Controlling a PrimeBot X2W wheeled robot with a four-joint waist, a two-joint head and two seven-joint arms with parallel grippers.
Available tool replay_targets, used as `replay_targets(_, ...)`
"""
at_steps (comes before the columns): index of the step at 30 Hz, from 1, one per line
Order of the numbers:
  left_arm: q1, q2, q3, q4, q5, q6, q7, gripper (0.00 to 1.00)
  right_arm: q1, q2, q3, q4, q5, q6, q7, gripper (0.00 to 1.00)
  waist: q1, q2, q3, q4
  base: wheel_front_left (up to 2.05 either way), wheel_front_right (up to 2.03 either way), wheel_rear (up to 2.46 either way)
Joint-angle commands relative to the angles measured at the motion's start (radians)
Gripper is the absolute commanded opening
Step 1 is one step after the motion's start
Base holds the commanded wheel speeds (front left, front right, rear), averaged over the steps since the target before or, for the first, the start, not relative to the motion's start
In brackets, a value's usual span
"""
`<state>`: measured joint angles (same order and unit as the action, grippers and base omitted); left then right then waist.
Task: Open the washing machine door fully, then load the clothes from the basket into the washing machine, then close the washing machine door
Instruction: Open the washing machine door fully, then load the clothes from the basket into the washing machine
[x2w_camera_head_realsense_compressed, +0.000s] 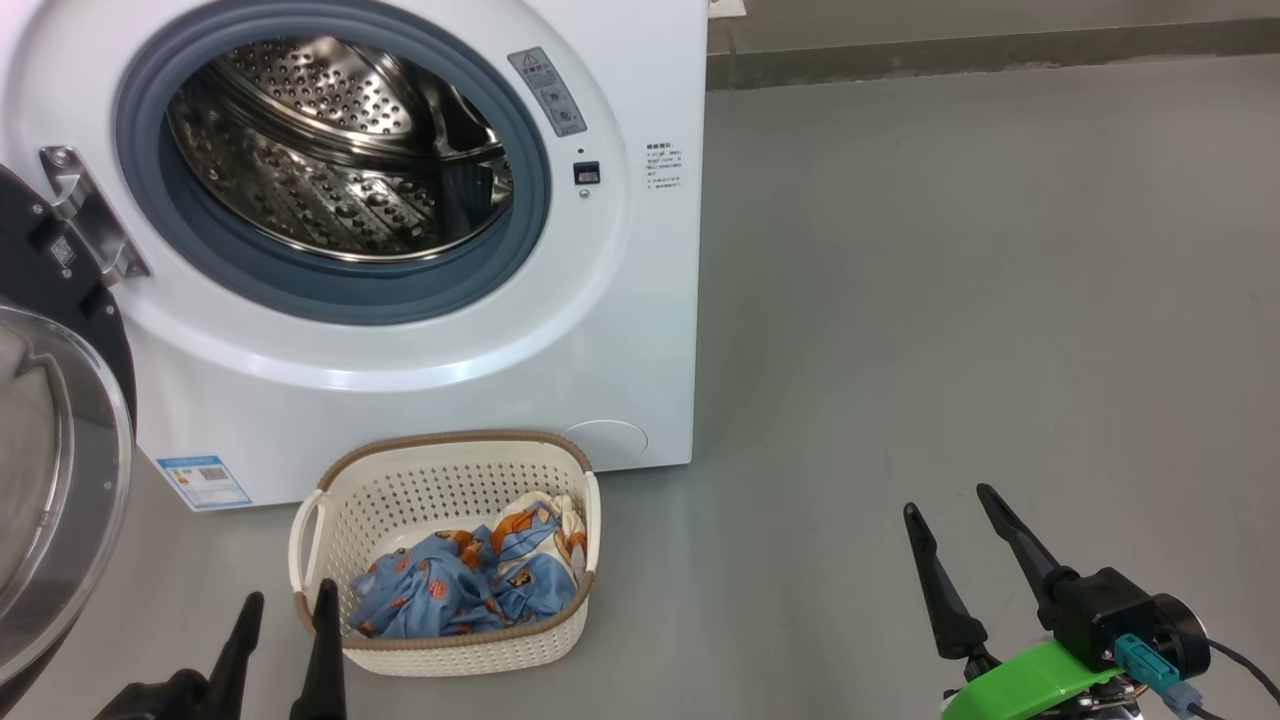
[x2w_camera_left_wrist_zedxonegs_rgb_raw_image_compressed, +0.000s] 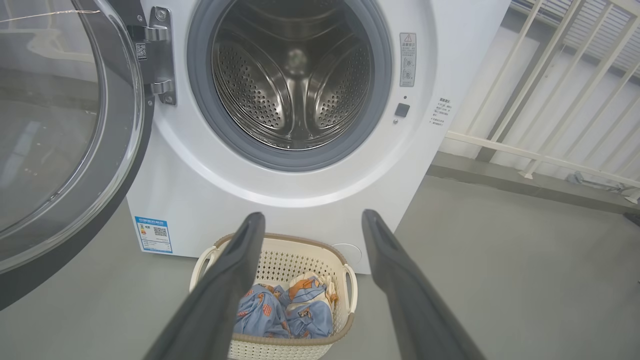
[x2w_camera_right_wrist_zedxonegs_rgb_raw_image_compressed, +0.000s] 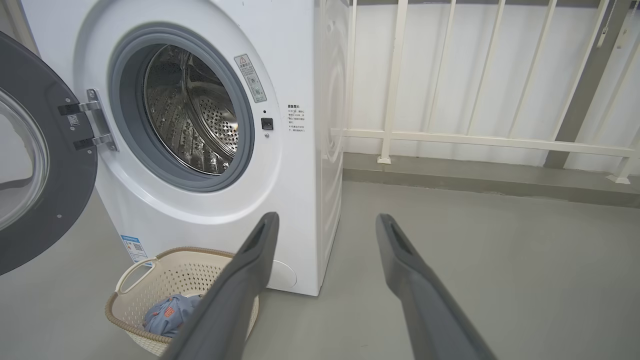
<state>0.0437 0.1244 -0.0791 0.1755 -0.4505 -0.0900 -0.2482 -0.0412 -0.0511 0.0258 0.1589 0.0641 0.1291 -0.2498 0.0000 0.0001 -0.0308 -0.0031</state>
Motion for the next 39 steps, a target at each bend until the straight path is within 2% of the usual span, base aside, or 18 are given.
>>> replay_targets(1, -0.038, 0.01, 0.037, -0.015, 0.01, -0.006, -0.013, 1.0, -0.022, 0.001, 0.028, -0.02, -0.002, 0.002, -0.012, 1.0, 0.0, -0.0001, 0.0, 0.0, 0.0, 0.0, 0.0)
replay_targets(13, -0.04, 0.008, 0.052, -0.029, -0.018, -0.029, -0.014, 1.0, -0.019, 0.001, 0.027, -0.019, 0.0, 0.002, -0.012, 1.0, 0.0, -0.0001, 0.006, 0.005, 0.64, -0.82, 0.18)
replay_targets(27, -0.047, -0.005, 0.068, -0.022, 0.047, -0.029, -0.014, 1.0, -0.018, 0.001, 0.024, -0.012, 0.001, 0.002, -0.012, 1.0, 0.0, -0.0001, 0.018, 0.018, 1.6, -1.74, 0.14)
replay_targets(39, -0.047, -0.01, 0.072, -0.018, 0.062, -0.036, -0.014, 1.0, -0.018, 0.001, 0.024, -0.013, 0.005, 0.002, -0.012, 1.0, 0.0, -0.0001, 0.021, 0.018, 0.27, -0.27, 0.0)
